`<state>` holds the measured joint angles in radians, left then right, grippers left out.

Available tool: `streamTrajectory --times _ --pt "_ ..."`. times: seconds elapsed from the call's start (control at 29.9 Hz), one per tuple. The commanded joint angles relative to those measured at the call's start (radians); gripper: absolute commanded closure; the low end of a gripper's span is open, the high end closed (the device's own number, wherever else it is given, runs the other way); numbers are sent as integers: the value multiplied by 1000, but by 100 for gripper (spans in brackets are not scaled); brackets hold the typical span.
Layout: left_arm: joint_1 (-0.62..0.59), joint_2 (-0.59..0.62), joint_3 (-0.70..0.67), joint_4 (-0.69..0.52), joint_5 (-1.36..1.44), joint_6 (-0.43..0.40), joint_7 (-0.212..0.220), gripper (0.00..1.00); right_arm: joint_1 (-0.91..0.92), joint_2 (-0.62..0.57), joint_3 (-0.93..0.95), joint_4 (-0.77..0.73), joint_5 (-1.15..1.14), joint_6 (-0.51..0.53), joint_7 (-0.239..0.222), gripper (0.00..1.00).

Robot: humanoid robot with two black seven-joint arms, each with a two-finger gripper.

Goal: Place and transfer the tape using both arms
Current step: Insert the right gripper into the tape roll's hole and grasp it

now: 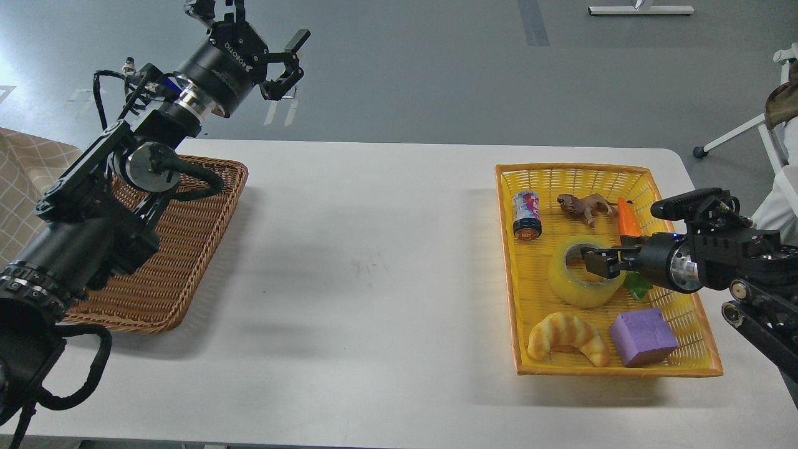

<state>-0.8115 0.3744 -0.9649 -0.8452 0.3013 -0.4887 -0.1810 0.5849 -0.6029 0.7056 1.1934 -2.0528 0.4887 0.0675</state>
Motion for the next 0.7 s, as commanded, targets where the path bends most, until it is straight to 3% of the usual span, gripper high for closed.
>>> streamTrajectory --times 0.0,0.23,0.33,0.47,0.57,0.67 --pt "0 0 0 0 -1 0 0 2 1 8 -8 -12 -1 0 0 21" --pt "2 1 -1 0 1 0 0 2 16 20 -40 -21 -1 0 0 27" --pt "2 1 -1 0 -1 0 0 2 21 32 -41 -38 -1 0 2 38" --pt "2 1 -1 0 -1 0 0 2 27 35 -47 -52 -1 0 0 41" --pt "3 1 -1 0 -1 0 0 2 27 35 -55 -55 -1 0 0 54" --pt "3 1 -1 0 1 0 0 2 27 35 -55 -60 0 0 0 55"
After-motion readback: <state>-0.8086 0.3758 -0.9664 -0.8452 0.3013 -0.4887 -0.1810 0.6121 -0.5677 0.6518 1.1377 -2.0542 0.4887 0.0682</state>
